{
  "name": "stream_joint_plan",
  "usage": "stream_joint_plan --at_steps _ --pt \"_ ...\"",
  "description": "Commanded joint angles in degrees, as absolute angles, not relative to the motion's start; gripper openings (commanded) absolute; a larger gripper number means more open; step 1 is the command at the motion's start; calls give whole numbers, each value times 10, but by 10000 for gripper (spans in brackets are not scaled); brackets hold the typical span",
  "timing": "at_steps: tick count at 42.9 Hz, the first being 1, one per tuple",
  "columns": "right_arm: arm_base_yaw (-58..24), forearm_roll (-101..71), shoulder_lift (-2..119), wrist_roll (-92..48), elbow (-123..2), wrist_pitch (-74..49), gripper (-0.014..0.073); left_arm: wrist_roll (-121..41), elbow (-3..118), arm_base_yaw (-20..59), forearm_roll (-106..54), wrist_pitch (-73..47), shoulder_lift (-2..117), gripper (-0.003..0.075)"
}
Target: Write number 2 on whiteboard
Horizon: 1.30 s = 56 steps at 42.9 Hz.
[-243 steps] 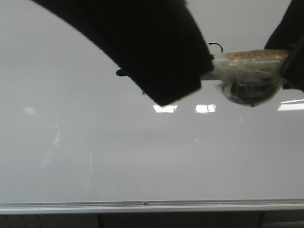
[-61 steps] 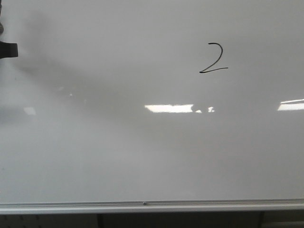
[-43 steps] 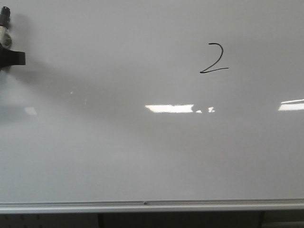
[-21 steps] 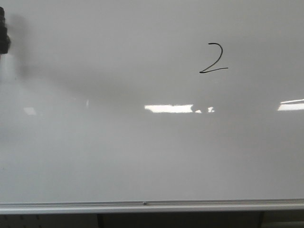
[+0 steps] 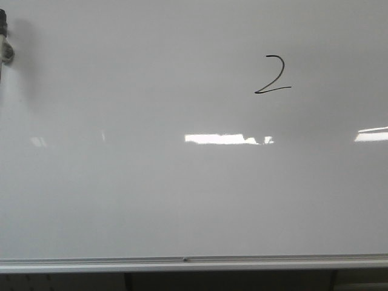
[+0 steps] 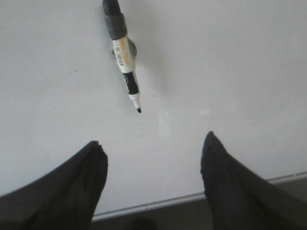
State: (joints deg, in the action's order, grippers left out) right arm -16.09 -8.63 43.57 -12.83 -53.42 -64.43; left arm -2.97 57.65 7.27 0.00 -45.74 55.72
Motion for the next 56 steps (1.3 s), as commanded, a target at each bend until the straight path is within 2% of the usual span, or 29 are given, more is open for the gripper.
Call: stream_joint_plan --at_steps 1,7,22,27,32,40,45,50,56 --pt "-157 -56 433 -68 -550 -636 435 -19 606 74 0 -499 520 428" --pt "-157 -25 420 -16 -550 -652 413 -9 601 74 0 -554 460 428" --pt "-157 -21 333 -7 -520 -588 413 -9 565 74 0 -566 356 427" --pt "-157 -17 329 -8 -520 -584 406 -9 564 74 0 -566 356 386" --pt "-157 -17 329 -17 -520 -584 306 -9 564 74 0 -563 356 293" --pt "-157 -17 329 -20 -520 -584 48 -9 564 74 0 -562 356 121" --pt "-157 -17 329 -22 -520 -584 -59 -9 557 74 0 -561 356 38" --pt "-157 -17 329 -22 -520 -584 -69 -9 548 74 0 -553 356 -21" --pt "-157 -17 329 -22 -520 -573 -69 -9 548 74 0 -548 356 -20"
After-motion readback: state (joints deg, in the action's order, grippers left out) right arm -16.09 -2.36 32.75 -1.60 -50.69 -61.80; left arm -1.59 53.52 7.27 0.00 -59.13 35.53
